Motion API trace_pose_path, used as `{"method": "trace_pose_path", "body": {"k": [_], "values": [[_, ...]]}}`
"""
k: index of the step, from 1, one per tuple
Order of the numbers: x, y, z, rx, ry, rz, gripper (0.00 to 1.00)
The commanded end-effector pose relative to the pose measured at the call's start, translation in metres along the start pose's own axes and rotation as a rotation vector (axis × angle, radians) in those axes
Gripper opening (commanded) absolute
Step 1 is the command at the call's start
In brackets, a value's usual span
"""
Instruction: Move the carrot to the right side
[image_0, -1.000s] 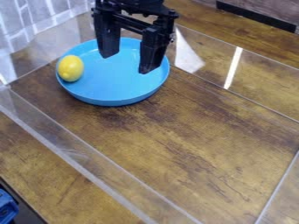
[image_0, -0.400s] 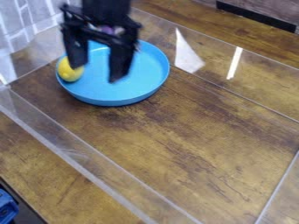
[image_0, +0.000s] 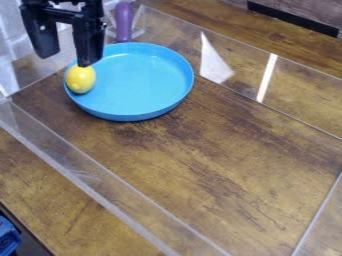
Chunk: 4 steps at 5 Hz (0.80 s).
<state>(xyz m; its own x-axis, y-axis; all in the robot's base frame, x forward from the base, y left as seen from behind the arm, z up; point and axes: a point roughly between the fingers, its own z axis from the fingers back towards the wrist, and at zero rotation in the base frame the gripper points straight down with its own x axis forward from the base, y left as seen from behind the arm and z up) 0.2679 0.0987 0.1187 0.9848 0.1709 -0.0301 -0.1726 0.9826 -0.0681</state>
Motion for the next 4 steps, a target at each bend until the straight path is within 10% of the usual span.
{"method": "trace_pose_path", "body": {"k": [1, 4], "values": [[0.02, 0.01, 0.005, 0.007, -0.066, 0.016, 1.0], [0.057, 0.029, 0.013, -0.004, -0.081, -0.099, 1.0]]}}
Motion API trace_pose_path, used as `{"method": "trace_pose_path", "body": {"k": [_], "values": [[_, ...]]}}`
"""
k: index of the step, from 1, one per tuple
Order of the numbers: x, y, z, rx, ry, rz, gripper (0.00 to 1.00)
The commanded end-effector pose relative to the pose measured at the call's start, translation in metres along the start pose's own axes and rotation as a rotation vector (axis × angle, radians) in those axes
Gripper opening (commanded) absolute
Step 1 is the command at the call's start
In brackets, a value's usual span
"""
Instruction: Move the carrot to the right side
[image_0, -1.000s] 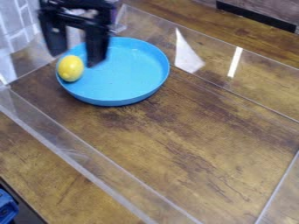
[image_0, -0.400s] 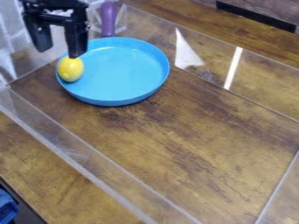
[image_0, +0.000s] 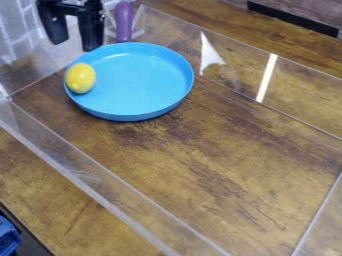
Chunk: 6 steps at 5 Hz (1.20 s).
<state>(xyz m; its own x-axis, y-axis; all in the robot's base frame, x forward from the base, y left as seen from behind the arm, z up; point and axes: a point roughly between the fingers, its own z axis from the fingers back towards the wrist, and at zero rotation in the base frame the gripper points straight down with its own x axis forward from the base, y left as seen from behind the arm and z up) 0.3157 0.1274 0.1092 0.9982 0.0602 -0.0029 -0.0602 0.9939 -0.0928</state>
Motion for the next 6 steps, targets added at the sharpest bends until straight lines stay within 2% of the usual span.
{"method": "trace_pose_path", "body": {"k": [1, 2, 4, 6], "values": [[0.01, 0.016, 0.019, 0.015, -0.069, 0.02, 1.0], [0.016, 0.022, 0.019, 0.005, -0.074, 0.026, 1.0], [0.031, 0.024, 0.0, -0.015, -0.091, 0.028, 1.0], [0.032, 0.036, -0.014, -0.022, -0.099, 0.026, 1.0]]}}
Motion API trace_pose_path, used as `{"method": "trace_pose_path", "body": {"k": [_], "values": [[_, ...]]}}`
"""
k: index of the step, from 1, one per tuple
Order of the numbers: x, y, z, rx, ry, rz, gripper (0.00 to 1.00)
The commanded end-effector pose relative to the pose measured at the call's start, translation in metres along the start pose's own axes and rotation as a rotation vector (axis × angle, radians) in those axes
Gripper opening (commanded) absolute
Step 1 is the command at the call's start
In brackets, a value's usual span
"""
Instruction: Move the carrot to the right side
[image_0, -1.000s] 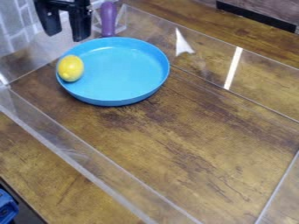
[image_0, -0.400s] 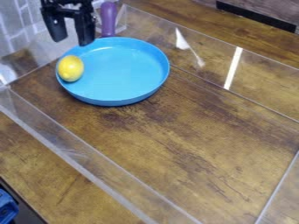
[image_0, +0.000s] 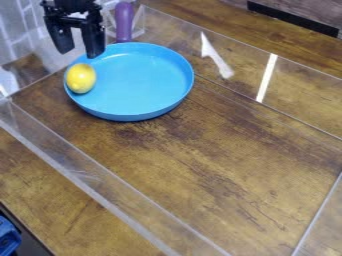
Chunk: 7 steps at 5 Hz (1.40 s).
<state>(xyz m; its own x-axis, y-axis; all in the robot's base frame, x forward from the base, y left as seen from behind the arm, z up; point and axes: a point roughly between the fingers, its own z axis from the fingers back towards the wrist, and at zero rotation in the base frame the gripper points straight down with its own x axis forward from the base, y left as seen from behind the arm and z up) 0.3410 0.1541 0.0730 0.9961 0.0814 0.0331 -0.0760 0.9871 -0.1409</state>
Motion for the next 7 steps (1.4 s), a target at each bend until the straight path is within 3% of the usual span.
{"method": "trace_pose_path", "body": {"k": [1, 3, 5, 7], "values": [[0.007, 0.011, 0.013, 0.024, -0.062, 0.002, 1.0], [0.008, 0.035, 0.012, 0.023, -0.084, 0.064, 1.0], [0.01, 0.036, -0.001, 0.021, -0.096, 0.142, 1.0], [0.007, 0.029, -0.011, 0.021, -0.089, 0.109, 1.0]]}}
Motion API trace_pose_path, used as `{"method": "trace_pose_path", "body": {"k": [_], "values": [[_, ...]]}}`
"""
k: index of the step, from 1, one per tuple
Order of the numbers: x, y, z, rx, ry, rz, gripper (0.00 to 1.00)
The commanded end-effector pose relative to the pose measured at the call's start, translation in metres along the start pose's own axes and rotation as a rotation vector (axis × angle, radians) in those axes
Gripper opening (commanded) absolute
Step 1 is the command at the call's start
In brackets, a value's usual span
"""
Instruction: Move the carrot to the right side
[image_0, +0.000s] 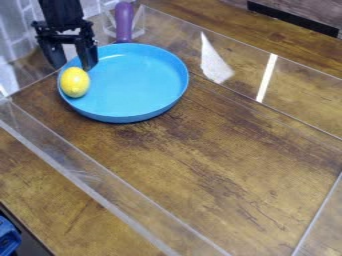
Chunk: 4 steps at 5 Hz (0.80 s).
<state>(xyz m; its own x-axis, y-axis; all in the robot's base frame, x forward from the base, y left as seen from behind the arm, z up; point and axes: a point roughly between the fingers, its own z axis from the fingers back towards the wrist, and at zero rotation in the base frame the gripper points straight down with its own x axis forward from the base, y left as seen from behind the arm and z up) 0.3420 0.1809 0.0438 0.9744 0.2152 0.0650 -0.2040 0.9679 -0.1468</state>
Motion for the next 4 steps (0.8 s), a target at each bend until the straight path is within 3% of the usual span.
{"method": "trace_pose_path", "body": {"k": [1, 2, 3, 4], "values": [[0.0105, 0.0026, 0.0166, 0.017, -0.034, -0.04, 1.0], [0.0161, 0.0065, 0.0199, 0.016, -0.028, -0.059, 0.0], [0.0157, 0.0079, 0.0188, 0.016, -0.025, -0.066, 0.0], [0.018, 0.0077, 0.0248, 0.005, -0.027, -0.078, 1.0]]}}
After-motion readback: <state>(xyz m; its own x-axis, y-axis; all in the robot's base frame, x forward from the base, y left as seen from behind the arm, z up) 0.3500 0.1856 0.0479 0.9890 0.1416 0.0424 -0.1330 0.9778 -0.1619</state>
